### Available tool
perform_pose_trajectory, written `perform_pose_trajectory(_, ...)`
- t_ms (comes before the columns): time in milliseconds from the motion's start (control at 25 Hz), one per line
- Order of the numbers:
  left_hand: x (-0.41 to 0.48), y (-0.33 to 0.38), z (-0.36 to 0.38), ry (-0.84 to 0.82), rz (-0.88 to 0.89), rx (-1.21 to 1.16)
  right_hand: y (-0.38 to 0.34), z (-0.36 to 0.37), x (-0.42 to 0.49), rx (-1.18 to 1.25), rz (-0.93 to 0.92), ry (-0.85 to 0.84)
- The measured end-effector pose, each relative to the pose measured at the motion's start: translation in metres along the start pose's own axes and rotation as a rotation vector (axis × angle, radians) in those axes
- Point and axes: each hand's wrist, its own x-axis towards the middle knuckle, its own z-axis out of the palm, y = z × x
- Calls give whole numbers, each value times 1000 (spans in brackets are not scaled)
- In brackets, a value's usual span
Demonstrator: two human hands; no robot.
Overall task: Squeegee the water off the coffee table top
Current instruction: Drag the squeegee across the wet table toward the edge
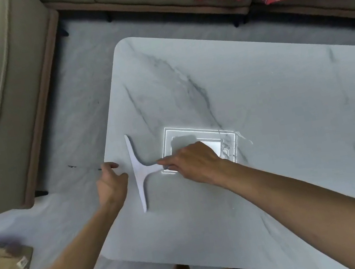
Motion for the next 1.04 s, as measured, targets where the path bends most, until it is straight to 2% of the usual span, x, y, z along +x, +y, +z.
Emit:
perform_pose_trajectory(160,-17,28,30,-147,5,122,88,-4,-68,-18,91,84)
perform_pose_trajectory(280,-30,63,60,-245,57,153,149,-12,-144,-44,237,176)
perform_pose_trajectory(400,-43,102,90,-308,125,171,190,-18,-211,-74,405,106)
perform_pose_trajectory(520,-47,133,112,-319,190,183,211,-34,-237,-23,511,76)
perform_pose_trajectory(720,-47,153,137,-330,260,261,232,-83,-160,247,571,282)
perform_pose_trajectory(840,-43,157,147,-334,266,340,246,-105,-82,377,582,307)
perform_pose_trajectory(920,-40,161,151,-342,269,396,248,-109,-49,392,589,301)
perform_pose_trajectory(1040,-40,166,154,-345,238,421,246,-99,-47,281,569,247)
